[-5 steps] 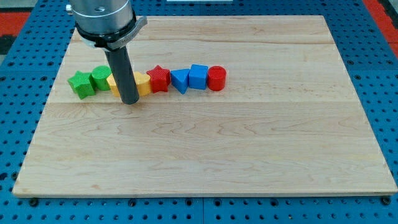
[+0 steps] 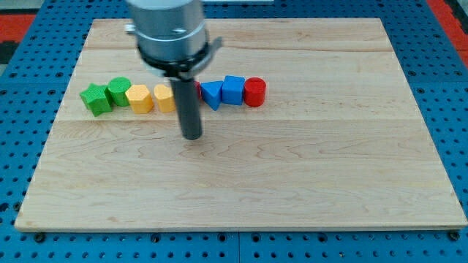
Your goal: Push blue triangle and blue cube to up
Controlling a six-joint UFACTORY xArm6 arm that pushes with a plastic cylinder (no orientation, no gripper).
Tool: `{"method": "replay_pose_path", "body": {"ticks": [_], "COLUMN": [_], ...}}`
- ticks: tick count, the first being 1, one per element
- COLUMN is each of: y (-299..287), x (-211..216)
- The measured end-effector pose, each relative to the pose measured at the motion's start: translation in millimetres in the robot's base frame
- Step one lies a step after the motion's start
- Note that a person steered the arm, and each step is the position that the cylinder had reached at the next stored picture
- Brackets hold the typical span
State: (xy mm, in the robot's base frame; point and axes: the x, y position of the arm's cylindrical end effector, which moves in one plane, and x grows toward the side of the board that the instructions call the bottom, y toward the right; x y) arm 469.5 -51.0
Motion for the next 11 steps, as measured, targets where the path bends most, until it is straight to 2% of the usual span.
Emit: {"method": "replay_pose_path", "body": {"ticks": [1,5,6,11], "y": [18,19,19,28], "x": [-24,-121,-131,-119]}}
